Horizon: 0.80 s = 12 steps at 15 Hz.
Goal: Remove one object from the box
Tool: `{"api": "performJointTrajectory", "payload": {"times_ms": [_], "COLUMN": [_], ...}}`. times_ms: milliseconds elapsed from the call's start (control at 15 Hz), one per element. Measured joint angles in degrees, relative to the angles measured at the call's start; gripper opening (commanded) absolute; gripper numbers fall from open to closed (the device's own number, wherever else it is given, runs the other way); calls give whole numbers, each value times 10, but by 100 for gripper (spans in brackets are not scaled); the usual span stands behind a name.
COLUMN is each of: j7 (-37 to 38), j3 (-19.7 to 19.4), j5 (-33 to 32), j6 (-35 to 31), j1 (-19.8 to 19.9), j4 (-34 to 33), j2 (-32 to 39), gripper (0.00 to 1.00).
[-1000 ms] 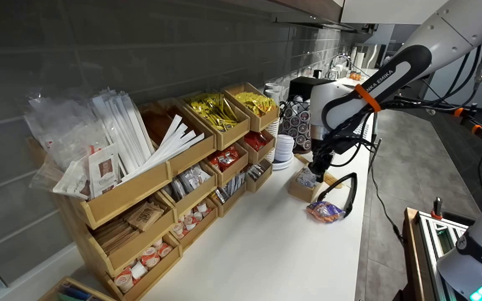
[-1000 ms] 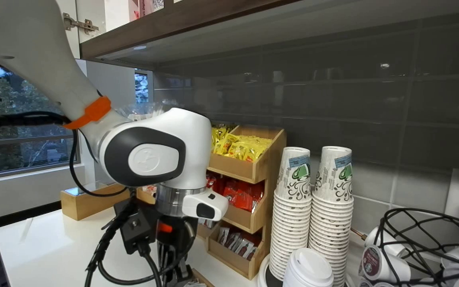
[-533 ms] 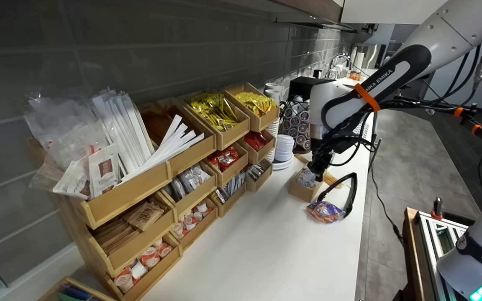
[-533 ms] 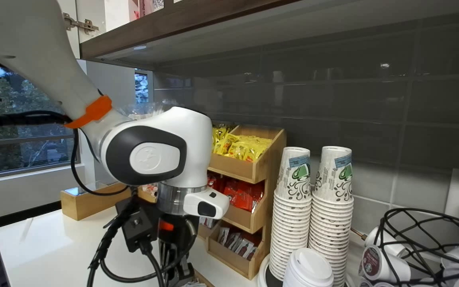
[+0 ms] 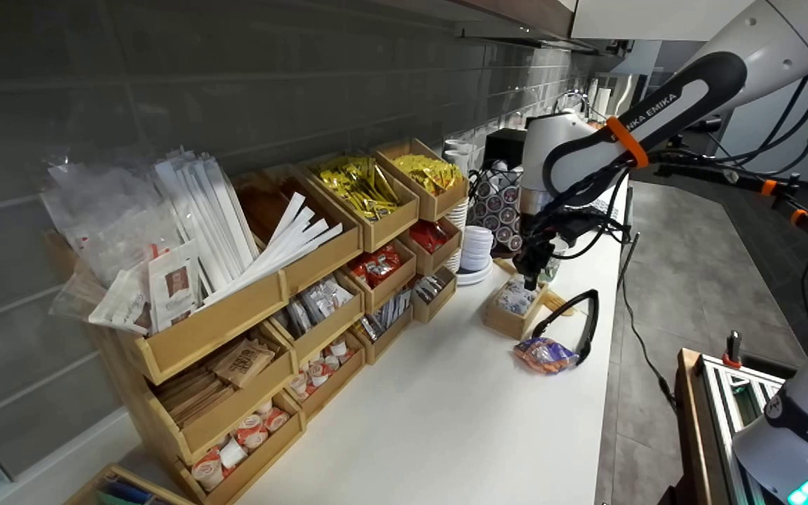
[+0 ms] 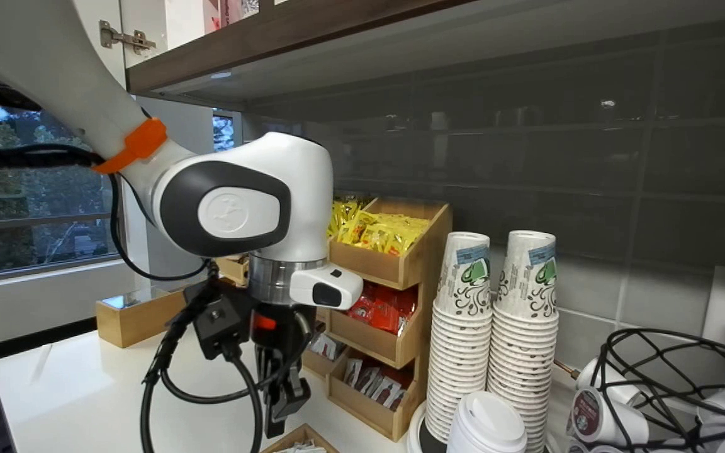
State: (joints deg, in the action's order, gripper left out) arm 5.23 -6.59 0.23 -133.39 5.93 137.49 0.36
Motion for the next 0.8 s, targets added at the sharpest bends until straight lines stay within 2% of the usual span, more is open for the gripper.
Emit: {"api": "performJointTrajectory", "payload": {"times_ms": [67,133,533,667,800], "j7": [0,-2,-18,-20,-22], "j3": [1,3,5,5,5], "j5": [1,1,1,1,1], "j6": [1,1,0,-4,-7], "j1": [0,-1,-2,-2,-2], "j4": [0,0,1,1,2], "j2": [-4,-8,-1,9,20], "gripper": [27,32,78,90,90]}}
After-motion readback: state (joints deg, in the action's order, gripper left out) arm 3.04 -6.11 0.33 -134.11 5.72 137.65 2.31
